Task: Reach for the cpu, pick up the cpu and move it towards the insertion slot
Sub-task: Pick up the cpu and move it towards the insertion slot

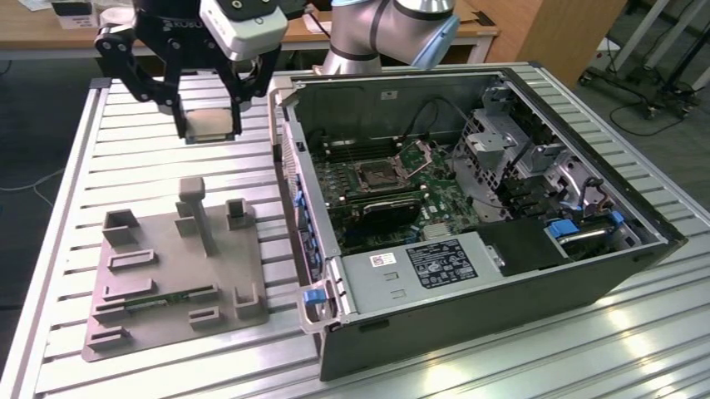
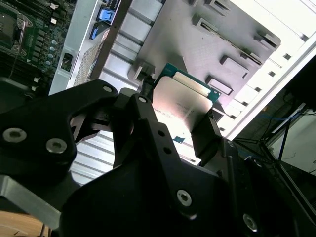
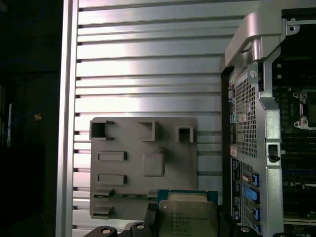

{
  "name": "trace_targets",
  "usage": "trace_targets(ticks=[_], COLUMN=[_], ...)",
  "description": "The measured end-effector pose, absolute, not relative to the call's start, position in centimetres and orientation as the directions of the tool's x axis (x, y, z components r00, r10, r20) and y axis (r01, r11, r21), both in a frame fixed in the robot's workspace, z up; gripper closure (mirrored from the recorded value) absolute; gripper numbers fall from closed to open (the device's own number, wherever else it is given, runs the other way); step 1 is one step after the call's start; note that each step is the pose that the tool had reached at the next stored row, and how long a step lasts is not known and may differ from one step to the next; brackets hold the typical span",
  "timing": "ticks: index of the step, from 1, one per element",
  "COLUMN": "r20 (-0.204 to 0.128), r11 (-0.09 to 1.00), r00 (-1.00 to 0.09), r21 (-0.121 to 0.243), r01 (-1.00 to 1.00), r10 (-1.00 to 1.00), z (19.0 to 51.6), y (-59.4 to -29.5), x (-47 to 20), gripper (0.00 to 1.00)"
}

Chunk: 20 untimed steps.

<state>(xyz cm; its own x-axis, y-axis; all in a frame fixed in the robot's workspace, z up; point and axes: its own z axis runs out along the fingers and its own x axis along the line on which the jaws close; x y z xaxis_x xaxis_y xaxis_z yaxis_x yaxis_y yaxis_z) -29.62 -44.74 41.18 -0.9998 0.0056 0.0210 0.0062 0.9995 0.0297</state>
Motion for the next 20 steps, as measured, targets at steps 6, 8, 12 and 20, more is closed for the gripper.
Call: trace_targets(ticks=[6, 8, 12, 20], r20=[0.021, 0.021, 0.021, 0.021], r11=[1.0, 1.0, 1.0, 1.0], r00=[-1.0, -1.0, -1.0, -1.0], r21=[0.03, 0.03, 0.03, 0.03], r01=[0.006, 0.006, 0.006, 0.006], r10=[0.006, 0.006, 0.006, 0.006], z=[41.18, 41.18, 41.19, 41.19], y=[-44.73, -44.73, -44.72, -44.7], x=[-29.36, -29.27, -29.08, -28.68], gripper=[0.45, 0.45, 0.45, 0.45])
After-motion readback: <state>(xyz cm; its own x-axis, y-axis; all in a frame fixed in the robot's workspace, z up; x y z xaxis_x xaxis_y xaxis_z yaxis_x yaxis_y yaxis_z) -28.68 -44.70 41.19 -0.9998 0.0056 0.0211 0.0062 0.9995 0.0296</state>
